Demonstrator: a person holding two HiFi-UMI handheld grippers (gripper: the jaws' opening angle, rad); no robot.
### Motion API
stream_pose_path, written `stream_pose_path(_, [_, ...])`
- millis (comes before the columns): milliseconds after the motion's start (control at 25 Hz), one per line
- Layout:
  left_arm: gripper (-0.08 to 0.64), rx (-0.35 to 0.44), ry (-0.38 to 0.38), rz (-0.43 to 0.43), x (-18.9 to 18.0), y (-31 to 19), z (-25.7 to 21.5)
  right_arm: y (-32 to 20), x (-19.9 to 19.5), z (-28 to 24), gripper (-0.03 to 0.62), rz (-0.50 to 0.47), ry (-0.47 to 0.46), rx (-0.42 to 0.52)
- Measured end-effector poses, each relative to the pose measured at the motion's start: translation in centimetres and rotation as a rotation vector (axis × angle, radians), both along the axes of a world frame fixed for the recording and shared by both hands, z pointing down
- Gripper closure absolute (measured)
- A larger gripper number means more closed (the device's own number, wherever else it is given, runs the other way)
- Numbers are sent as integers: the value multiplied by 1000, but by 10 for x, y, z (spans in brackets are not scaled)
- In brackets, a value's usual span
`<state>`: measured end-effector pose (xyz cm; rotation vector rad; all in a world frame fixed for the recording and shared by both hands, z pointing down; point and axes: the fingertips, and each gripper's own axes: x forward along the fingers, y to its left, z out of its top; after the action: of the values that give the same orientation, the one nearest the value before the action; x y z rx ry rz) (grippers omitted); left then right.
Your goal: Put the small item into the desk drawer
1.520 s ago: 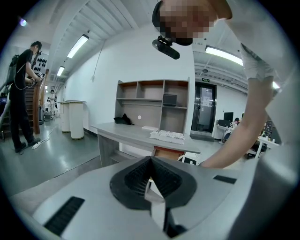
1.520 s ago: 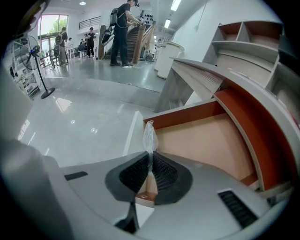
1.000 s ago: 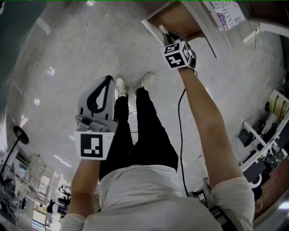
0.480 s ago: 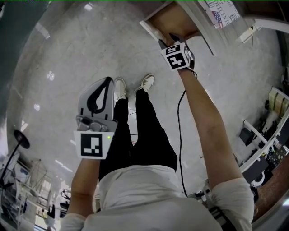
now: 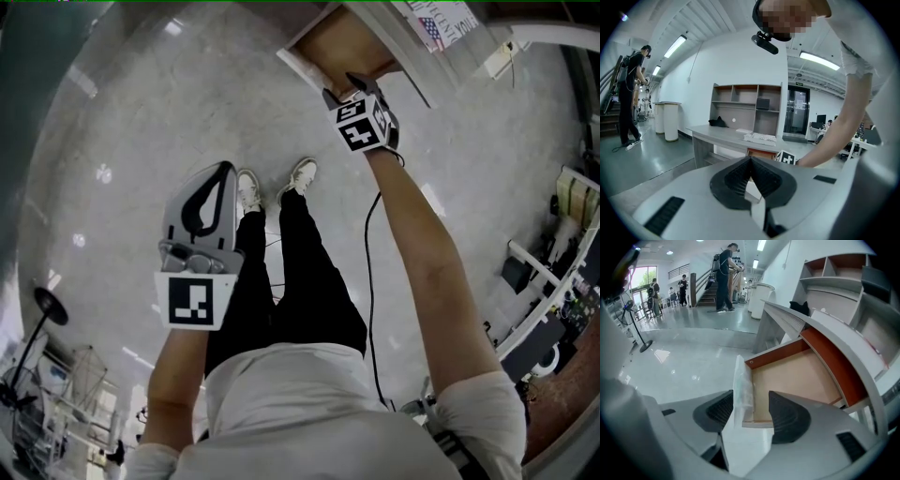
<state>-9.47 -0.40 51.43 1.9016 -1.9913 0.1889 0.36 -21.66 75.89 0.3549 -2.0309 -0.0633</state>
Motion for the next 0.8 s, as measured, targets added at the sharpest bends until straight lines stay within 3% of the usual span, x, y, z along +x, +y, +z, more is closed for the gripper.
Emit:
stream_pose_path(280, [543,38,-23,15,-2,-2,-18,4,7,-25,342,31,5,12])
stream_pose_path(800, [542,154,-107,23,-16,9,-115,20,18,-125,492,153,-106,39])
